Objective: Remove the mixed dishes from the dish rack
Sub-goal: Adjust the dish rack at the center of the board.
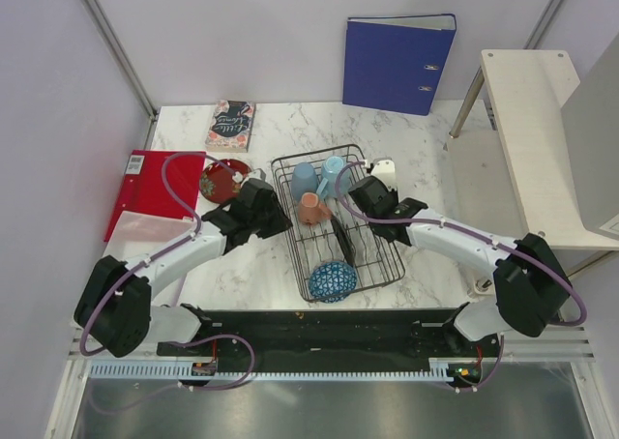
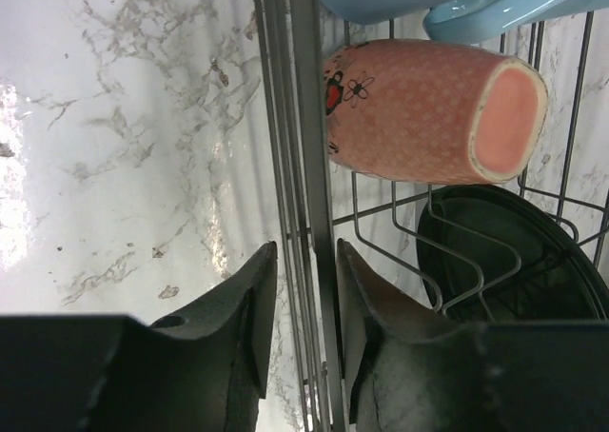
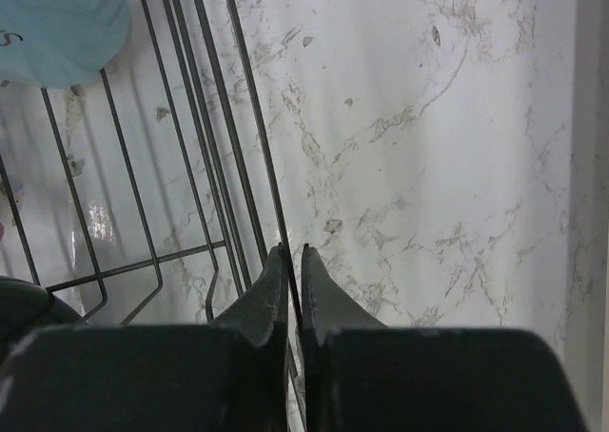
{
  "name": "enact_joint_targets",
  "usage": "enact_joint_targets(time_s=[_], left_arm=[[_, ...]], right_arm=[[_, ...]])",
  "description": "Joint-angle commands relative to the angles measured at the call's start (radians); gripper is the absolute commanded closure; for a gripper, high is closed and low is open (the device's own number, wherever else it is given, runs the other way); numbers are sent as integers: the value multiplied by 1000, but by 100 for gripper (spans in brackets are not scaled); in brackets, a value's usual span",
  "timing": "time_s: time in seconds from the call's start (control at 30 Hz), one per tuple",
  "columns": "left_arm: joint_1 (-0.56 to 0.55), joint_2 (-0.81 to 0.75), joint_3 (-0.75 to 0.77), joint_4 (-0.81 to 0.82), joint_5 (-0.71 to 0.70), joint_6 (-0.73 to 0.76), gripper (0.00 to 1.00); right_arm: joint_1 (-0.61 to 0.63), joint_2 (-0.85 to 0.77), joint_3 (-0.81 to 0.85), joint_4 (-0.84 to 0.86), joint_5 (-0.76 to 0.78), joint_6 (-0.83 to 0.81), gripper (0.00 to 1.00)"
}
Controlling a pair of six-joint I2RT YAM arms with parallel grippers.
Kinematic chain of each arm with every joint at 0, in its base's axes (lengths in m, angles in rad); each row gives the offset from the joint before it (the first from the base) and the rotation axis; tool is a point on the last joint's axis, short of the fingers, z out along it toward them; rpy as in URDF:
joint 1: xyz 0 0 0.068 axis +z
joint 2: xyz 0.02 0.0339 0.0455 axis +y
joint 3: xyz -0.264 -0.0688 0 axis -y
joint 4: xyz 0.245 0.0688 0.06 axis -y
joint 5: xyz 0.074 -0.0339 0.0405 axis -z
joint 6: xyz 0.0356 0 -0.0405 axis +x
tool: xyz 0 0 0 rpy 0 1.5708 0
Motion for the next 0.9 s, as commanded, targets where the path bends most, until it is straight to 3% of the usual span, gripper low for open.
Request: enact_joint_targets(time_s=[0.0, 0.2, 0.47, 0.87], left_arm=[[-19, 45, 30, -10, -34, 38, 67], [-42, 160, 133, -22, -24, 87, 98], [-71, 297, 289, -32, 19, 126, 98], [-220, 436, 408, -7, 24, 86, 98]], right_arm=[[4, 4, -48, 22, -40, 62, 100], [3, -22, -86, 22, -47, 91, 100], [0, -71, -137, 12, -40, 131, 100], [-66, -160, -155, -93, 19, 145, 100]])
